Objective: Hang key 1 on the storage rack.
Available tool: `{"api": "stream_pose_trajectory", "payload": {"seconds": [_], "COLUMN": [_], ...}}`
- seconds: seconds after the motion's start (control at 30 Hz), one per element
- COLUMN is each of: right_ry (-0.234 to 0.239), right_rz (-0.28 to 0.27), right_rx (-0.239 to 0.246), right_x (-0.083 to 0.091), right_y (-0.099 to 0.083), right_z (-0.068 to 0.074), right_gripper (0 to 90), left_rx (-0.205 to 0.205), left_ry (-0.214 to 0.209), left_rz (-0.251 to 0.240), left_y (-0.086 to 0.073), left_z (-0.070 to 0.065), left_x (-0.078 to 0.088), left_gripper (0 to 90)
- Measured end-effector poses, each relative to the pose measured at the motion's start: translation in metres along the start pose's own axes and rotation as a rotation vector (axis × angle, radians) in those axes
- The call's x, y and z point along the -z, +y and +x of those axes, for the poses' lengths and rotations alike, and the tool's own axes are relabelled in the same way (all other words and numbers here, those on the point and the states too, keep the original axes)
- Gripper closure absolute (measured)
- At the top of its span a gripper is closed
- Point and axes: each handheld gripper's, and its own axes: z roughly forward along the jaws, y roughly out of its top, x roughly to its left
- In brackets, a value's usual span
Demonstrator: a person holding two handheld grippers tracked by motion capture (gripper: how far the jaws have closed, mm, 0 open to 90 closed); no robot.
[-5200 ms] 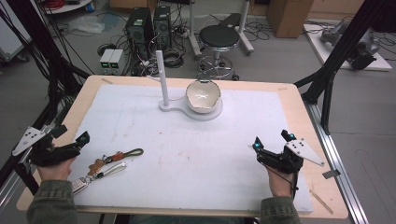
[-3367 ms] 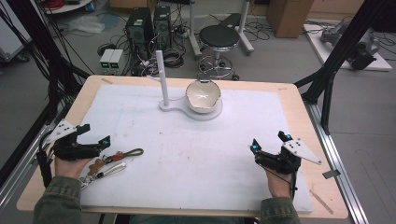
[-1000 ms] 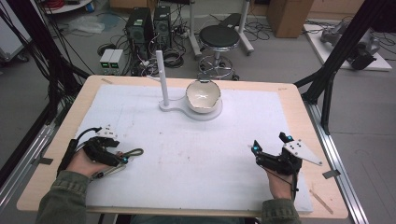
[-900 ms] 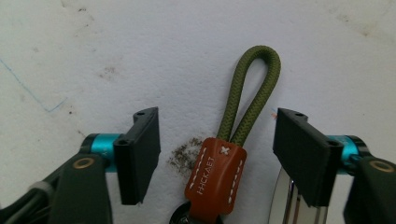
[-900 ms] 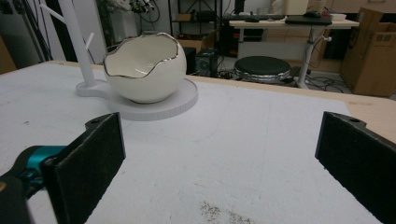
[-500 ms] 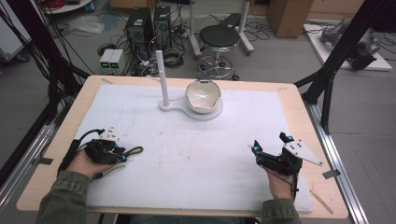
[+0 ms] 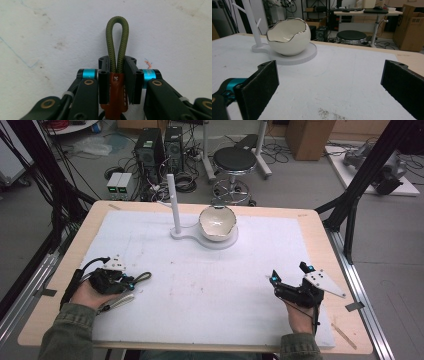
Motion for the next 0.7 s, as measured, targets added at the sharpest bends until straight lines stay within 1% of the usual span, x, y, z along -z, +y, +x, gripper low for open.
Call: {"api": "stream_pose_trajectory", "payload": {"seconds": [0.03,0.13,0.27,0.33,0.47,0.53,0.63,0.7], "right_ry": [-0.001,0.000,-0.001,-0.003,-0.006,-0.006,-0.006,-0.005], "right_rz": [-0.004,-0.003,-0.004,-0.008,-0.011,-0.013,-0.014,-0.015], "right_rx": [-0.001,-0.010,-0.011,-0.016,-0.021,-0.029,-0.028,-0.027], "right_x": [0.000,-0.001,0.000,0.001,0.002,0.002,0.002,0.002], "right_y": [0.000,0.000,0.000,0.000,0.000,0.000,0.000,0.000], "right_z": [0.000,-0.001,-0.001,-0.002,-0.002,-0.002,-0.002,-0.002], "right_gripper": [0.4,0.4,0.4,0.4,0.4,0.4,0.4,0.4], "left_rx": [0.002,-0.008,-0.023,-0.034,-0.051,-0.063,-0.077,-0.074], "left_ry": [0.004,0.018,0.018,0.027,0.026,0.033,0.036,0.039], "left_rz": [-0.002,-0.010,-0.032,-0.037,-0.058,-0.059,-0.064,-0.084], "left_y": [0.001,0.004,0.008,0.011,0.020,0.026,0.035,0.039], "left_z": [0.000,-0.001,-0.003,-0.005,-0.005,-0.005,-0.003,0.000], "left_x": [0.002,0.007,0.013,0.016,0.021,0.024,0.031,0.035], "left_gripper": [75.1,75.2,75.2,75.3,75.4,75.4,75.4,75.4]}}
